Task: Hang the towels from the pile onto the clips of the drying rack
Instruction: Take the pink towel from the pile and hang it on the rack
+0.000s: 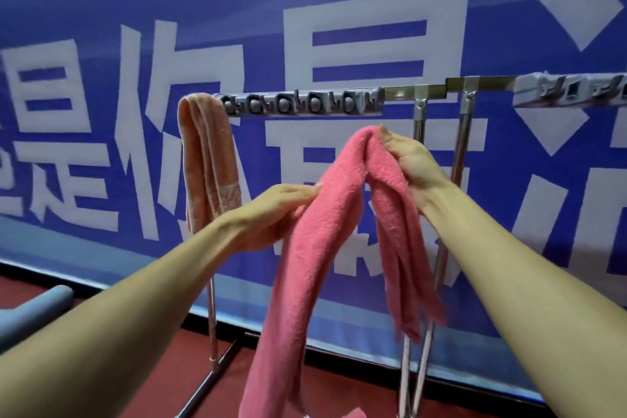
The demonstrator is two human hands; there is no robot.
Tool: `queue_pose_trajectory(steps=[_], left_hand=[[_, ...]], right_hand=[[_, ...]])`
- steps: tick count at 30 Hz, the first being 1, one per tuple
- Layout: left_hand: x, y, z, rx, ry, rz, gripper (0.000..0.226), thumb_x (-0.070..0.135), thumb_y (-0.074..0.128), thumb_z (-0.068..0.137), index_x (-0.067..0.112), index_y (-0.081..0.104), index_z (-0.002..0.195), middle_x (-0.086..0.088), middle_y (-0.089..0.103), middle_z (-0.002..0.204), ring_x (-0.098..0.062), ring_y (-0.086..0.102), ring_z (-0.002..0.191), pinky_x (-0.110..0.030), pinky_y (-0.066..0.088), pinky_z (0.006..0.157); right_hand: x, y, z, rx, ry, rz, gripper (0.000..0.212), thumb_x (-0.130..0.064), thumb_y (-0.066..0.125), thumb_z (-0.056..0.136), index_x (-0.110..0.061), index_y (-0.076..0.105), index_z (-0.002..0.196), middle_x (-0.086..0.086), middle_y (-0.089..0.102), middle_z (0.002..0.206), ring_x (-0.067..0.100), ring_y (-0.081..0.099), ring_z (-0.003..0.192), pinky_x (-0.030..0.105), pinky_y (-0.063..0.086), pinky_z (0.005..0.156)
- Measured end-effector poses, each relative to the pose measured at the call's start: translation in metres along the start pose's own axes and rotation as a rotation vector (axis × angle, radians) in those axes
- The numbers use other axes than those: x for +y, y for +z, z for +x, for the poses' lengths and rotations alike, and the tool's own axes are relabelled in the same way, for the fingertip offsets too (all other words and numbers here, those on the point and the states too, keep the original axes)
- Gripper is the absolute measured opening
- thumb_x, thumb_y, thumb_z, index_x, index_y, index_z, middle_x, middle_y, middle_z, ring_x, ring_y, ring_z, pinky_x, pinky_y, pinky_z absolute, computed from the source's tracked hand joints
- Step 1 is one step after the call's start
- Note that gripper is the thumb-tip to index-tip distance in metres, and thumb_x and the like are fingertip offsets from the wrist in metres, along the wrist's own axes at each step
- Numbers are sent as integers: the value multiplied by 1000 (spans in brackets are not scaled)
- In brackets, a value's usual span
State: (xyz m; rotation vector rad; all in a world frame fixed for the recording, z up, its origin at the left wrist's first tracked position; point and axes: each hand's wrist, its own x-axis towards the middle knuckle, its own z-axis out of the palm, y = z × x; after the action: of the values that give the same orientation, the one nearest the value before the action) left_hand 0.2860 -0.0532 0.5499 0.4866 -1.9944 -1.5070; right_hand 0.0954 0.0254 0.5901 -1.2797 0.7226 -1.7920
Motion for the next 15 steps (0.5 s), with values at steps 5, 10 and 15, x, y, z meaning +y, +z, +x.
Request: queue_pose_trajectory(steps=[5, 10, 15], left_hand=[[-10, -37, 16, -28, 83, -137, 34, 26, 62, 87, 2, 64, 112, -4, 67, 86, -10, 64, 66, -22, 52, 65], [-7, -68, 40, 156, 211, -240, 20, 16, 45, 98, 5, 61, 99, 2, 67, 63, -6, 61, 49, -17, 51, 49], [-20, -117, 83, 355, 291, -385, 20, 17, 47, 99, 5, 63, 102, -3, 68, 66, -10, 61, 51, -22, 53, 51]], right_hand=[[18, 9, 31, 11, 14, 30, 22, -16, 43, 100, -7, 63, 94, 6, 70, 71, 15, 67, 62, 31, 58, 58], [53, 16, 84, 38, 35, 91, 21, -14, 45, 99, -11, 64, 94, 8, 68, 78, 17, 65, 65, 32, 59, 64], [97, 38, 149, 46, 85, 138, 19, -16, 43, 100, -12, 62, 97, 11, 66, 85, 19, 64, 70, 33, 58, 69]])
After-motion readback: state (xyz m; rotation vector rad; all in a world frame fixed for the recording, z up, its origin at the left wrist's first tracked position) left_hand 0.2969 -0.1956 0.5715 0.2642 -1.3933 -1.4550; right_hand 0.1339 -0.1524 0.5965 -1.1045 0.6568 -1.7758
